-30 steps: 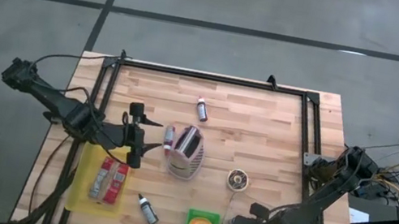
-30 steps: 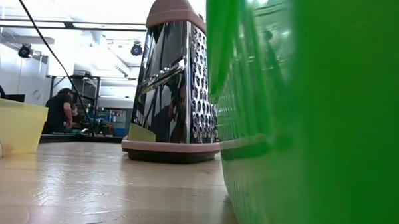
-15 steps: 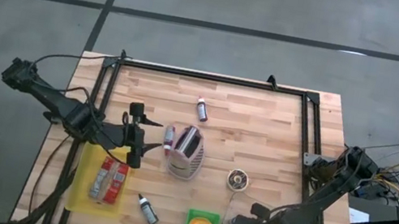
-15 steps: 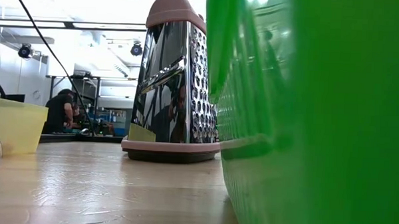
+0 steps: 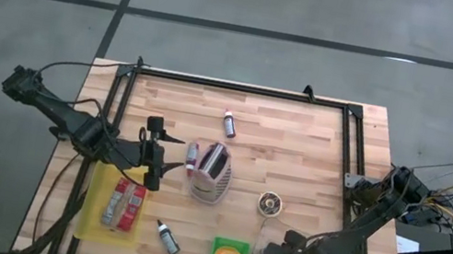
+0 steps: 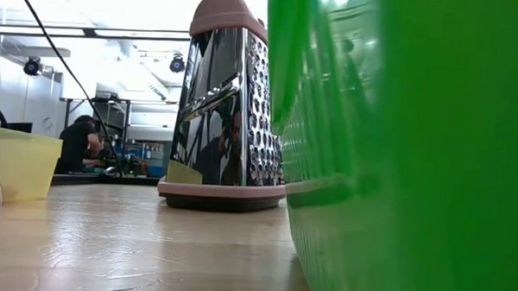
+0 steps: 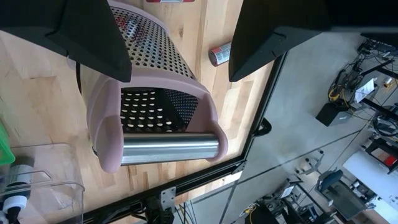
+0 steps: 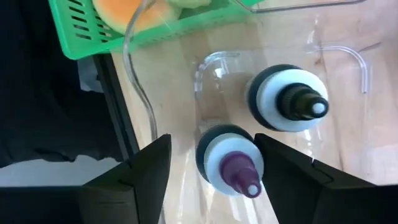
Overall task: Pick & Place Food Item
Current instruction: Put the violet food coloring bottle into the transparent bin, then put the black food coloring bottle into the transparent bin
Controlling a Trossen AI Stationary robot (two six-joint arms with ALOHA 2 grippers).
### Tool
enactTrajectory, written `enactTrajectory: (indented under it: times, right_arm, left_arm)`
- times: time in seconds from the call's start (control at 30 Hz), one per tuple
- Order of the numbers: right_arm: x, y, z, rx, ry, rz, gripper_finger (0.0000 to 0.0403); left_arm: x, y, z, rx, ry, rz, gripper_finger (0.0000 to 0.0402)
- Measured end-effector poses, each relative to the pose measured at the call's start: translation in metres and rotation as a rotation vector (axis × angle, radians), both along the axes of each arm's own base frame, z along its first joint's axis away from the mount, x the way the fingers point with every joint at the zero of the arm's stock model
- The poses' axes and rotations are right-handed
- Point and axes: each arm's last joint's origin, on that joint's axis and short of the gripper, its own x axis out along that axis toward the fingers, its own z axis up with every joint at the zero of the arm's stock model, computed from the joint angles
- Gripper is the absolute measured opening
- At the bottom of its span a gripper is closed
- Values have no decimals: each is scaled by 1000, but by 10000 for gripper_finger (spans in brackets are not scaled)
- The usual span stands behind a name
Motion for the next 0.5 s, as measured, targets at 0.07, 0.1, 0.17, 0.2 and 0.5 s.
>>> enactTrajectory:
  times: [0.07, 0.1, 0.17, 0.2, 0.5]
  right_arm:
    - [1, 1, 0, 11, -10, 0, 223]
    - [1, 1, 1, 16, -14, 0, 223]
    - [1, 2, 3, 14, -13, 0, 223]
    - [2, 2, 5, 15, -17, -1, 223]
    - [4, 3, 23, -14, -55, -12, 223]
  left_arm:
    - [0, 0, 0, 0, 0, 0, 273]
    - [0, 0, 0, 0, 0, 0, 273]
    - [0, 0, 0, 0, 0, 0, 273]
    - [0, 0, 0, 0, 0, 0, 273]
    - [0, 0, 0, 0, 0, 0, 273]
